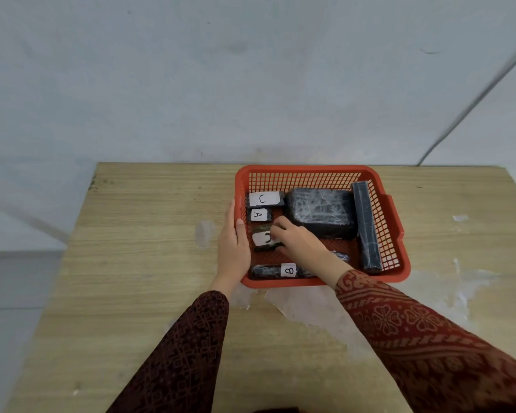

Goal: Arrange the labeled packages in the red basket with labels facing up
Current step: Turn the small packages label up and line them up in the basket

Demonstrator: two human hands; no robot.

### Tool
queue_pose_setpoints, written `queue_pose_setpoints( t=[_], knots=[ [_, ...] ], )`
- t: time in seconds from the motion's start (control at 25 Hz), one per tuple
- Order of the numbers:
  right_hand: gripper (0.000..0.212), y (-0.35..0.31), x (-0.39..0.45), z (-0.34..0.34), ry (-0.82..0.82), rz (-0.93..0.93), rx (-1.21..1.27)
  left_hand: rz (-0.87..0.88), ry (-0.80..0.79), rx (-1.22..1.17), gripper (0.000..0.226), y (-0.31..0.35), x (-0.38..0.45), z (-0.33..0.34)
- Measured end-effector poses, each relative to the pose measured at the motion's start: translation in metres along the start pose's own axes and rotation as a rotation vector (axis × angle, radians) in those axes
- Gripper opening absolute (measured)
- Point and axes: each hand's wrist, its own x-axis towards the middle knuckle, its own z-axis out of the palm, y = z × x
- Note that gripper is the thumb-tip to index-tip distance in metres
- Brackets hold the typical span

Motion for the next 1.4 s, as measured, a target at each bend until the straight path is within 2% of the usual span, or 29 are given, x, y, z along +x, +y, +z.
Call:
queue_pose_setpoints(
  t=[0.12,0.24,0.32,0.4,0.48,0.56,0.72,0.8,0.88,0.92,1.0,1.04,1.12,1.24,1.4],
  knots=[
    [0.03,-0.007,0.009,0.0,-0.095,0.018,-0.074,-0.001,-0.003,-0.001,0.05,0.001,0.001,-0.001],
    [0.048,-0.012,0.017,-0.004,-0.107,0.05,-0.169,-0.002,-0.001,0.0,0.049,-0.001,0.001,-0.001],
    [0.06,-0.011,0.015,-0.005,-0.041,0.143,-0.046,-0.007,0.0,-0.004,0.049,-0.001,0.001,-0.001],
    [0.066,-0.009,0.011,-0.006,-0.002,0.289,0.188,-0.009,0.007,-0.008,0.049,-0.001,0.001,-0.001],
    [0.074,-0.01,0.009,-0.006,-0.076,0.411,0.345,-0.01,0.009,-0.01,0.049,-0.001,0.002,0.0],
    [0.074,-0.013,0.008,-0.002,-0.134,0.489,0.335,-0.009,0.0,-0.012,0.05,-0.001,0.001,0.0],
    [0.066,-0.025,0.01,0.003,-0.053,0.641,0.308,-0.004,0.002,-0.019,0.05,0.0,0.0,-0.001],
    [0.058,-0.028,0.011,-0.002,-0.046,0.577,0.19,-0.002,-0.001,-0.025,0.05,0.0,0.0,-0.001],
    [0.043,-0.027,0.011,-0.013,-0.031,0.333,-0.029,0.003,-0.005,-0.023,0.05,-0.001,0.001,0.0],
    [0.043,-0.022,0.012,-0.017,-0.057,0.161,-0.1,0.003,-0.005,-0.02,0.05,-0.001,0.001,-0.001],
    [0.047,-0.01,0.013,-0.023,-0.171,-0.109,-0.124,-0.01,-0.008,-0.02,0.05,-0.002,0.001,-0.001],
    [0.045,-0.004,0.013,-0.023,-0.216,-0.163,-0.117,-0.01,-0.011,-0.02,0.05,-0.002,0.001,-0.001],
    [0.04,0.001,0.014,-0.017,-0.217,-0.137,-0.11,-0.006,-0.011,-0.02,0.05,-0.001,0.0,-0.001],
    [0.034,-0.01,0.018,0.0,-0.077,0.046,-0.093,-0.017,-0.004,-0.027,0.049,-0.001,0.001,-0.001],
    [0.038,-0.029,0.027,0.012,0.065,0.21,-0.059,-0.004,-0.007,-0.014,0.049,0.0,0.001,0.0]
  ],
)
